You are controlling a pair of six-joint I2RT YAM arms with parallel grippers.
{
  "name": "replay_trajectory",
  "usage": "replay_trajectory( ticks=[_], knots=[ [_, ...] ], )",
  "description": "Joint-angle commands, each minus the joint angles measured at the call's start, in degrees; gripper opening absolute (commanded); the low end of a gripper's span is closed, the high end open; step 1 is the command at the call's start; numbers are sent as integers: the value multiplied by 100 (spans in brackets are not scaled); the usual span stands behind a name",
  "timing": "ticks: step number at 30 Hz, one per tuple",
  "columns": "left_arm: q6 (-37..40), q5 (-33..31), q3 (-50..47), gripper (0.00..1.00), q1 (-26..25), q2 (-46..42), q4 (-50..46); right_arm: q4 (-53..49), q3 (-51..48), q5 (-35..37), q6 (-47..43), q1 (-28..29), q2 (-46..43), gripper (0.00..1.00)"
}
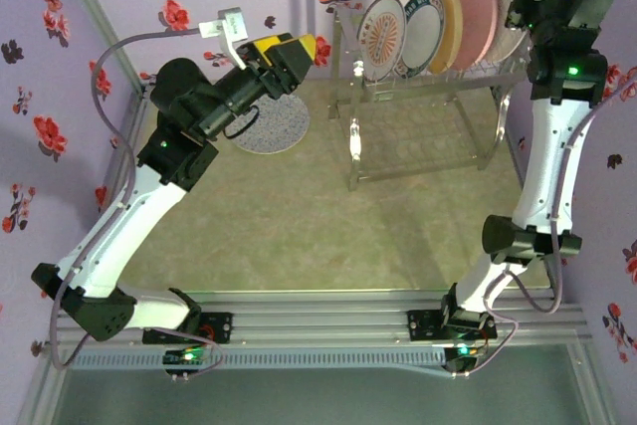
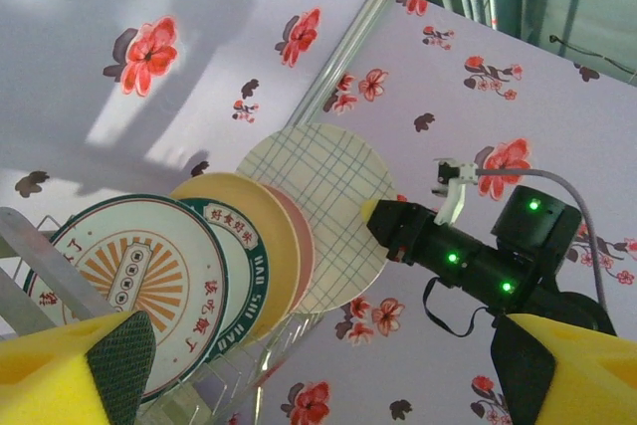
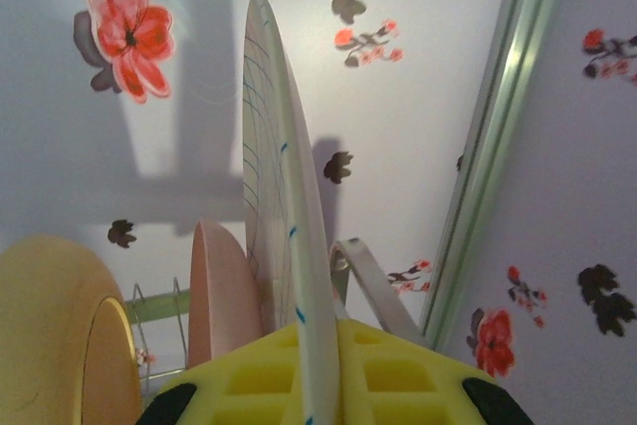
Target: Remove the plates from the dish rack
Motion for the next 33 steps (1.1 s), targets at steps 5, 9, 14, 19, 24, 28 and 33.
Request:
replay_trajectory(
  ticks=[5, 9, 14, 19, 24, 28, 33],
  knots=[
    [-48, -85, 5, 90, -101, -59, 259, 849, 123, 640, -300, 44, -514, 0],
    [-31, -85, 55, 90, -147, -38, 217, 935, 125, 872, -361, 44, -687, 0],
    [-26, -84, 129, 90, -254, 21, 142, 1014, 124, 967, -304, 44, -916, 0],
    [-114, -59, 311, 90, -391, 211, -155, 1049, 62, 836, 86, 43, -1243, 0],
    [-315, -59, 607, 90, -526, 531, -510, 1398, -634, 510, 819, 44, -1885, 0],
    [-492, 3, 927, 89, -644, 875, -727, 1528, -1185, 226, 1554, 44, -2397, 0],
    [-712, 95, 1360, 88, -814, 1356, -803, 1571, -1665, -306, 2582, 44, -2812, 0]
  ],
)
